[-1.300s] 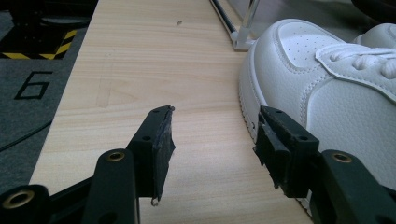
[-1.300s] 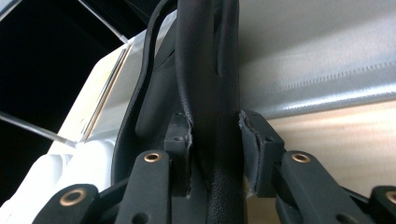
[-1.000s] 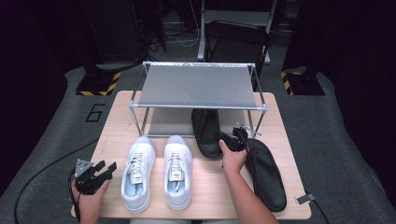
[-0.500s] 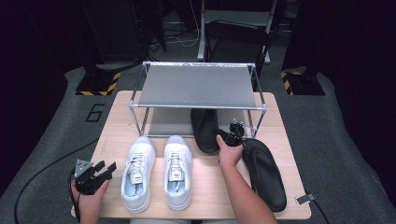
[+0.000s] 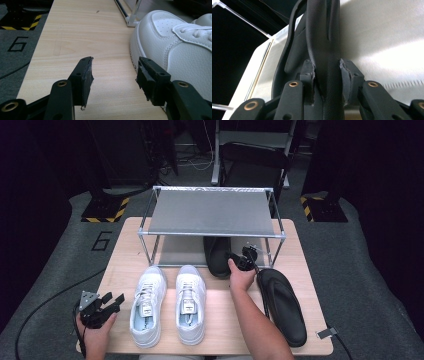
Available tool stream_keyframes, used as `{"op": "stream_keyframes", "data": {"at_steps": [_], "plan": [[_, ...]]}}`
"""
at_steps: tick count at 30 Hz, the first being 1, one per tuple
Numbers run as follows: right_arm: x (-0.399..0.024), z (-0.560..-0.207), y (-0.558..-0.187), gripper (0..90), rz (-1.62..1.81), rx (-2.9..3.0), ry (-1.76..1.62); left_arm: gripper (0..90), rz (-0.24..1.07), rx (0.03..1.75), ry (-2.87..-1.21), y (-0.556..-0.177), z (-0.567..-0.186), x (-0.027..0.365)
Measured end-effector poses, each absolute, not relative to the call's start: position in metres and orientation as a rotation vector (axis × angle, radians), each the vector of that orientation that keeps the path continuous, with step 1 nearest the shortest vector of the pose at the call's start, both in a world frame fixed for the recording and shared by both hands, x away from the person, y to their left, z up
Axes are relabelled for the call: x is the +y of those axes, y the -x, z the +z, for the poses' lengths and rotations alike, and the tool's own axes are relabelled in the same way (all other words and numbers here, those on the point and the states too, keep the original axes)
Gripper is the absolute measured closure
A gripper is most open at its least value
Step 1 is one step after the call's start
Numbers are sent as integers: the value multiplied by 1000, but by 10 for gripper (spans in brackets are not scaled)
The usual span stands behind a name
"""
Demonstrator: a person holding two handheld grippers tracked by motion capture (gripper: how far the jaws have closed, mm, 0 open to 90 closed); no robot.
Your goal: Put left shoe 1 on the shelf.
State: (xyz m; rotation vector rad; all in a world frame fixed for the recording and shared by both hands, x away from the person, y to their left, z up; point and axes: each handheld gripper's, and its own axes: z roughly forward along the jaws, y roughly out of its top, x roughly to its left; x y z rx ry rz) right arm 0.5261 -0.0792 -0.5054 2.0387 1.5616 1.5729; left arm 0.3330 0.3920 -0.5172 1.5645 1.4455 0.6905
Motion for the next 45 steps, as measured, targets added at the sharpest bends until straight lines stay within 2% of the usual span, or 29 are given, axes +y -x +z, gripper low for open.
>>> {"op": "stream_keyframes", "data": {"at_steps": [18,20,40,45], "plan": [[-61,-507,-547,658,1542,1556,-2000,453,691,1460,-1538,-327,-518,398],[-59,-506,-548,657,1465,1527,-2108,454,685,1467,-1539,-326,-518,398],[-62,-516,-555,654,1548,1488,-2065,455,687,1451,-1558,-328,-519,394],[-60,-519,-556,643,1475,1491,-2091,455,694,1451,-1548,-327,-519,394]]}}
